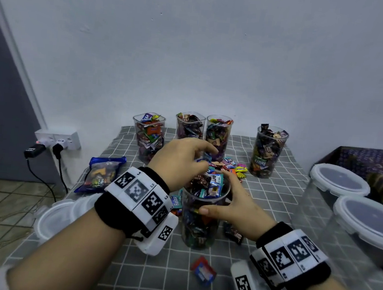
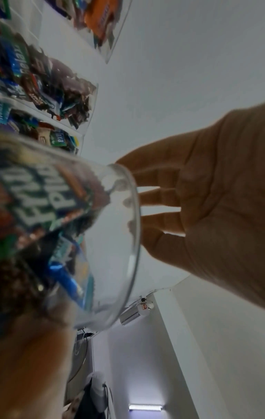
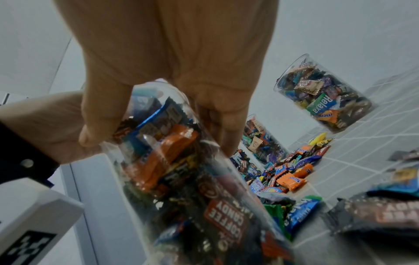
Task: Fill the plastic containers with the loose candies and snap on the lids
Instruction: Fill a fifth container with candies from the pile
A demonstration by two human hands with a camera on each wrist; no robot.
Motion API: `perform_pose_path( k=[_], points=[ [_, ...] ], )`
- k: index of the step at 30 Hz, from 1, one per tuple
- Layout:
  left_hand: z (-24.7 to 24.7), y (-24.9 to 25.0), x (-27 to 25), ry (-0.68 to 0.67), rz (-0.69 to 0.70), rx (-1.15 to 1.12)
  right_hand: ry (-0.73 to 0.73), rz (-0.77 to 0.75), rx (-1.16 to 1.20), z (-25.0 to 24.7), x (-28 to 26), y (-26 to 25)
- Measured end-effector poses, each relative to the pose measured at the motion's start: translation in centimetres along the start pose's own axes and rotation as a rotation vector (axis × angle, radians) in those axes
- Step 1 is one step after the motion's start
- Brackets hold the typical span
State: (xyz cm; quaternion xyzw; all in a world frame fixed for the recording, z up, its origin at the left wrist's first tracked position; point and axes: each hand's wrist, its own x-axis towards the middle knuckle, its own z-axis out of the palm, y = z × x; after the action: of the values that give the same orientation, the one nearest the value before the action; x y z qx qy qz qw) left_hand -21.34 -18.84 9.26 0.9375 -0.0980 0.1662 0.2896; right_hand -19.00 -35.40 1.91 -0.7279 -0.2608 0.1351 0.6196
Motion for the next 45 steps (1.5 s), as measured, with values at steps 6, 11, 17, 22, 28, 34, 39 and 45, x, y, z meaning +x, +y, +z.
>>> perform_pose_path(
  k=[6, 11, 17, 22, 28, 34, 39, 45],
  points=[
    [0.4, 0.4, -0.1, -0.028, 0.037, 0.078, -0.004, -0.005, -0.017, -0.1, 0.0, -0.1],
    [1.4, 0.8, 0.0, -0.181, 0.078, 0.187, -0.002, -0.010, -0.031, -0.1, -0.1, 0.0],
    [1.7, 0.5, -0.3, -0.050, 0.082, 0.122, 0.004, -0.019, -0.032, -0.1, -0.1, -0.1],
    [1.2, 0.0, -0.4, -0.054, 0.085, 0.146, -0.001, -0.025, 0.001, 0.2, -0.2, -0.2],
    [1.2, -0.6, -1.4, 0.071, 0.114, 0.017, -0.056, 0.036, -0.142, -0.5, -0.2, -0.7],
    [0.1, -3.4, -1.9, 0.154, -0.153, -0.050, -0.223, 0.255, -0.781, -2.4, -0.6, -0.5],
    [1.0, -5.7, -2.2, -0.240, -0.365, 0.259, -0.435, 0.470, -1.109, -1.2, -1.3, 0.6],
    [4.2, -8.0, -2.8, -0.704, -0.477, 0.369, -0.492, 0.427, -1.332, 0.3, -1.7, 1.3]
  ],
)
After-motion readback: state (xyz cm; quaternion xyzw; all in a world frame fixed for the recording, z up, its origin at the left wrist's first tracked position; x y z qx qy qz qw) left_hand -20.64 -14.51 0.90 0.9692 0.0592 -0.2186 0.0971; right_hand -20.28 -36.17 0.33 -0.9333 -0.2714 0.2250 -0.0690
